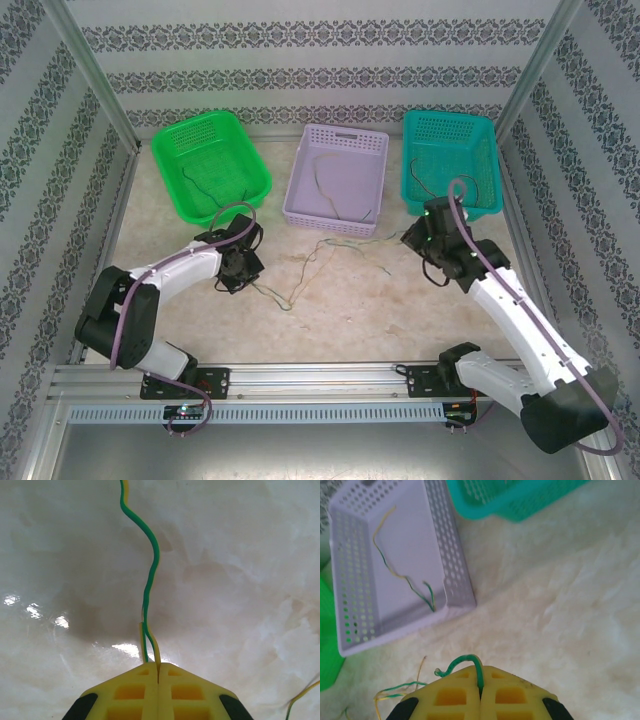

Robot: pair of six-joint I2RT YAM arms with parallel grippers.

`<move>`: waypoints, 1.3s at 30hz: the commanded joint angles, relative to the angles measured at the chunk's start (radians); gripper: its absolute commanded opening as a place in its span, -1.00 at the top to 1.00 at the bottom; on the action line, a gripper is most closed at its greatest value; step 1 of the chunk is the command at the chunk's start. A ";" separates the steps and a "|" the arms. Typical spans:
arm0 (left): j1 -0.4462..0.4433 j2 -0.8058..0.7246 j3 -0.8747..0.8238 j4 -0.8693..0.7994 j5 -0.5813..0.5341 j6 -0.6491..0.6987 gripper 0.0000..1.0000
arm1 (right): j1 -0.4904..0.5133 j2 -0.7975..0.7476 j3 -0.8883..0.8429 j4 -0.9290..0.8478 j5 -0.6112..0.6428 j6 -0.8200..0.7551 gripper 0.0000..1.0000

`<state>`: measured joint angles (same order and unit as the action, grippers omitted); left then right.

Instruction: Untangle the cables

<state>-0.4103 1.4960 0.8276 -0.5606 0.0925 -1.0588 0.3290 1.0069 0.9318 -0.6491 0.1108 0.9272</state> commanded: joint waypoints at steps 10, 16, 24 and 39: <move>0.007 0.068 0.033 0.008 -0.004 -0.011 1.00 | -0.221 -0.015 0.303 -0.087 0.024 -0.239 1.00; 0.008 0.100 0.036 0.018 0.002 0.000 1.00 | -0.273 0.018 0.469 -0.066 0.063 -0.301 1.00; 0.006 0.129 0.066 0.029 0.025 0.006 1.00 | -0.307 0.026 0.525 0.024 0.057 -0.331 1.00; -0.021 0.019 0.353 -0.050 0.094 -0.070 -0.15 | -0.253 -0.010 0.309 0.254 -0.291 -0.331 1.00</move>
<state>-0.4198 1.5730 1.1034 -0.5545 0.1795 -1.0908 0.0570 1.0161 1.2587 -0.4652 -0.1017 0.6205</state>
